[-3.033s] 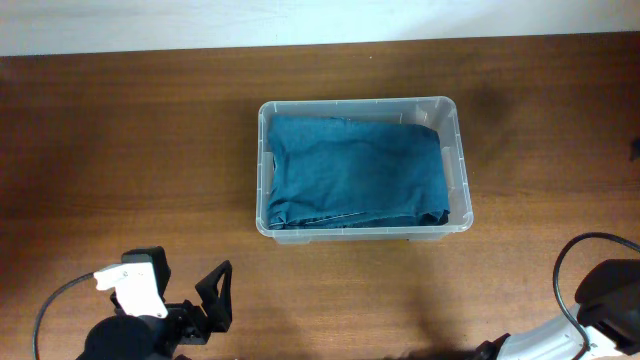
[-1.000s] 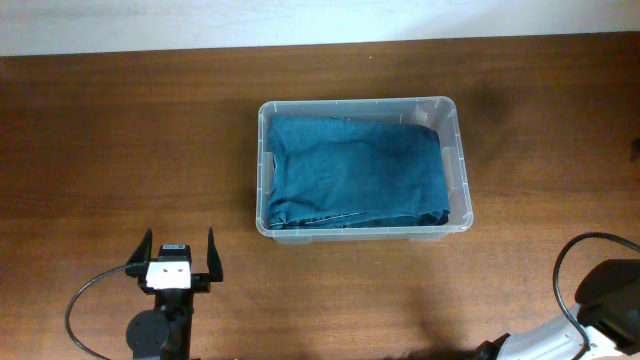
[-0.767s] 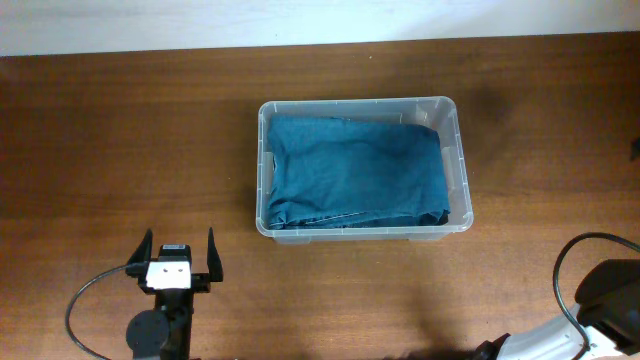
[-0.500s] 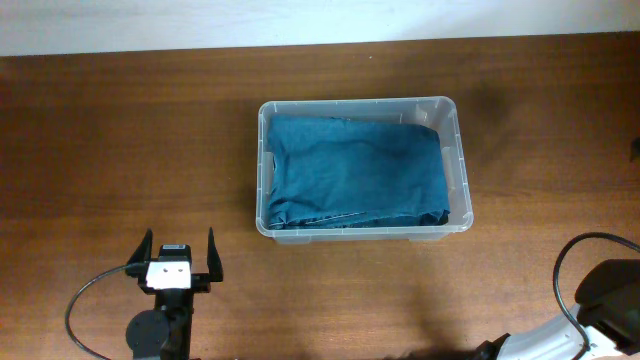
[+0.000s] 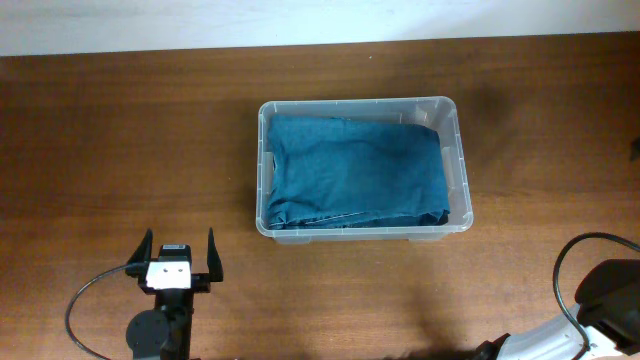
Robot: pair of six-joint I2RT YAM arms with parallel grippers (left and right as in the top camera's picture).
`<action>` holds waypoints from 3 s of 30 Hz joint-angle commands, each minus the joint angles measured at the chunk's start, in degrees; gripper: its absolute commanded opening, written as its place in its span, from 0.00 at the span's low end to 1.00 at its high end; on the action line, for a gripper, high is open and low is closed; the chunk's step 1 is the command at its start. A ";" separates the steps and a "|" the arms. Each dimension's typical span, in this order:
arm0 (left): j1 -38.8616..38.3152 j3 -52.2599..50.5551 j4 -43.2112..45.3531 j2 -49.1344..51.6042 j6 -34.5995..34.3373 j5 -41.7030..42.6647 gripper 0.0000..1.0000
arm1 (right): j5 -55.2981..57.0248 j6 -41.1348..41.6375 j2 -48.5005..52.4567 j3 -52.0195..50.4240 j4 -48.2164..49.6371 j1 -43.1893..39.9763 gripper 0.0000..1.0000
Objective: Pack container
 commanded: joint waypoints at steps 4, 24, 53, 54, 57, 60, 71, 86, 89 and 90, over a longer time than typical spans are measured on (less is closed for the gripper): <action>-0.20 -0.35 0.07 -0.55 0.92 0.85 1.00 | 0.13 -0.17 -1.95 0.00 -0.09 0.96 0.98; -0.20 -0.35 0.07 -0.55 0.92 0.85 1.00 | 0.13 -0.17 -38.25 0.00 -0.15 24.83 0.99; -0.20 -0.35 0.07 -0.55 0.92 0.85 0.99 | -4.72 -0.15 -86.88 -63.45 42.93 37.79 0.98; -0.20 -0.35 0.07 -0.55 0.92 0.85 0.99 | -5.42 -0.15 -88.43 -66.95 45.81 38.23 0.98; -0.20 -0.35 0.07 -0.55 0.92 0.85 0.99 | -7.23 -0.15 -93.29 -78.03 54.99 39.85 0.98; -0.20 -0.35 0.07 -0.55 0.92 0.85 1.00 | -7.02 -0.17 -97.20 -86.62 62.49 41.42 0.98; -0.20 -0.35 0.07 -0.55 0.92 0.85 0.99 | -5.42 -0.87 -102.88 -103.34 74.07 41.79 0.98; -0.20 -0.35 0.07 -0.55 0.92 0.85 0.99 | -5.86 -6.82 -107.19 -119.19 97.53 41.81 0.98; -0.20 -0.35 0.07 -0.55 0.92 0.85 0.99 | -5.86 -7.08 -107.21 -121.50 101.07 41.81 0.98; -0.20 -0.35 0.07 -0.55 0.92 0.85 0.99 | -5.86 -7.06 -107.21 -122.33 101.98 41.81 0.98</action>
